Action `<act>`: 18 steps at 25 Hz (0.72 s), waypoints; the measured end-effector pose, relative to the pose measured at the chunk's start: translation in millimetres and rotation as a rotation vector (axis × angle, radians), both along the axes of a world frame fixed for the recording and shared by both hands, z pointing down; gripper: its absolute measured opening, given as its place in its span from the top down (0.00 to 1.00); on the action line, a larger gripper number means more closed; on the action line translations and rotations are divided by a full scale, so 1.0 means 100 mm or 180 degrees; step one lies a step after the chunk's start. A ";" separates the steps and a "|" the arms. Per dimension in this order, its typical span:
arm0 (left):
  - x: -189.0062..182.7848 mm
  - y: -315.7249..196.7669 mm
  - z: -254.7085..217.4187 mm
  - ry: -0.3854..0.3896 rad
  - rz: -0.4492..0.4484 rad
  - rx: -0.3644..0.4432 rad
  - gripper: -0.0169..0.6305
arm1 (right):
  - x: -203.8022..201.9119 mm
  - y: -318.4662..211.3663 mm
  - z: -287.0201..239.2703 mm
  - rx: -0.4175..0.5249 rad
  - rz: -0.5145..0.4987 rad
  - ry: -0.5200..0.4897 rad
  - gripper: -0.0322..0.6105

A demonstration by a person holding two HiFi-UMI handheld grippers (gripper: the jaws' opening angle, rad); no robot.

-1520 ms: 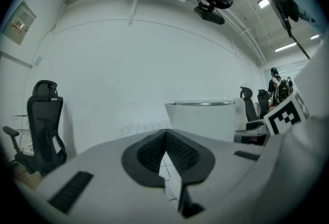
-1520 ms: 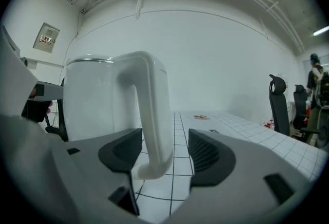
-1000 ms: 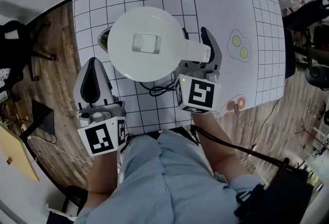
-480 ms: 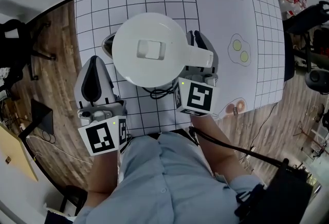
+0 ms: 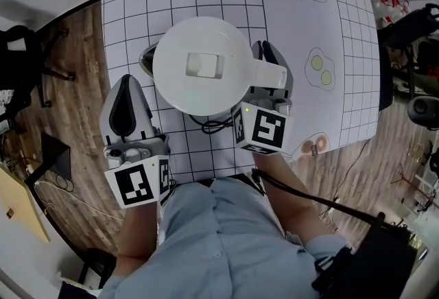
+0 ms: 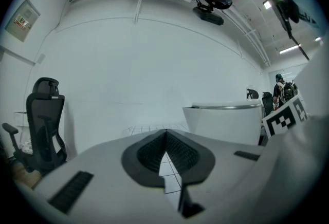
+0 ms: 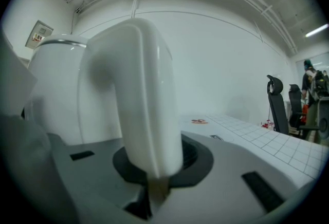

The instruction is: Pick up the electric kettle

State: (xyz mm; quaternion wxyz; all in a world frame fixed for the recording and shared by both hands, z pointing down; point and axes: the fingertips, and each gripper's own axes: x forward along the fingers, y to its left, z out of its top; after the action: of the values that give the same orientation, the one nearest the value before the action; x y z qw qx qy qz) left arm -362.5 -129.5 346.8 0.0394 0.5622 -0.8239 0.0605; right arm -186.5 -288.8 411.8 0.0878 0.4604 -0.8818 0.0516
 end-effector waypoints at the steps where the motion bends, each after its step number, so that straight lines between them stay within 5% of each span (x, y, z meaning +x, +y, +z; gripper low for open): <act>1: 0.00 0.00 0.00 -0.0001 0.0000 0.0001 0.97 | 0.00 -0.01 -0.01 0.0009 0.0009 -0.0027 0.90; 18: -0.14 0.20 -0.20 -0.0105 -0.0107 0.0083 0.97 | -0.07 -0.27 -0.47 0.0034 0.0099 -0.0381 0.89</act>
State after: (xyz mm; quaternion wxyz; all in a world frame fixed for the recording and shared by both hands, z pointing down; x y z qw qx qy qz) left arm -376.9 -109.6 326.9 0.0195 0.5477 -0.8344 0.0584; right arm -193.1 -315.9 364.6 0.0316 0.4706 -0.8785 0.0758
